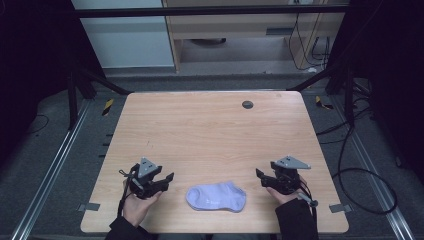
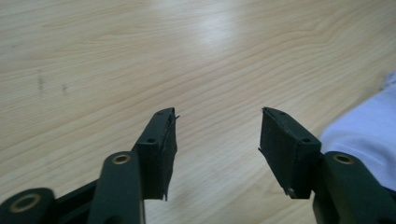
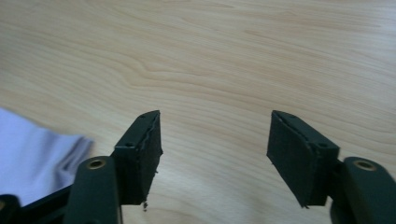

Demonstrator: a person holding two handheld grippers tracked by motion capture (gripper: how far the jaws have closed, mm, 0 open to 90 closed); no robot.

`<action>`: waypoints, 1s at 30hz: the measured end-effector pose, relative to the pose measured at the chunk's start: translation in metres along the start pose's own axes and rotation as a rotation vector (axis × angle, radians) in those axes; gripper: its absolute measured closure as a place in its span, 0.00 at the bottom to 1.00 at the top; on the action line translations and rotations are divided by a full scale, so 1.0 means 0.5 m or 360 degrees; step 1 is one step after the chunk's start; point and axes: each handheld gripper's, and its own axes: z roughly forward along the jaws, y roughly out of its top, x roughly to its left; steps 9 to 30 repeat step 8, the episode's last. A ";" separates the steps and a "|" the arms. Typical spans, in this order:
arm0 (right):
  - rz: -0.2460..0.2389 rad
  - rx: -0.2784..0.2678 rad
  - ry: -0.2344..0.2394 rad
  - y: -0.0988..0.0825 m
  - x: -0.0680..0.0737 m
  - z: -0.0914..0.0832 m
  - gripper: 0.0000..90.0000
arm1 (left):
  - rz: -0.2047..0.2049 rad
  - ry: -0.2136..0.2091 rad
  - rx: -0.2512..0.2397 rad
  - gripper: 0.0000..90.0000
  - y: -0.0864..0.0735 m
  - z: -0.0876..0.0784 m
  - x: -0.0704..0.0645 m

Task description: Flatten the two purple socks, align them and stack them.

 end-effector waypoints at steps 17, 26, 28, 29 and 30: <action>0.0017 0.0014 -0.0125 -0.011 -0.051 0.001 0.27 | -0.0035 0.0081 -0.0002 0.38 -0.014 -0.001 0.058; 0.0017 0.0014 -0.0125 -0.011 -0.051 0.001 0.27 | -0.0035 0.0081 -0.0002 0.38 -0.014 -0.001 0.058; 0.0017 0.0014 -0.0125 -0.011 -0.051 0.001 0.27 | -0.0035 0.0081 -0.0002 0.38 -0.014 -0.001 0.058; 0.0017 0.0014 -0.0125 -0.011 -0.051 0.001 0.27 | -0.0035 0.0081 -0.0002 0.38 -0.014 -0.001 0.058; 0.0017 0.0014 -0.0125 -0.011 -0.051 0.001 0.27 | -0.0035 0.0081 -0.0002 0.38 -0.014 -0.001 0.058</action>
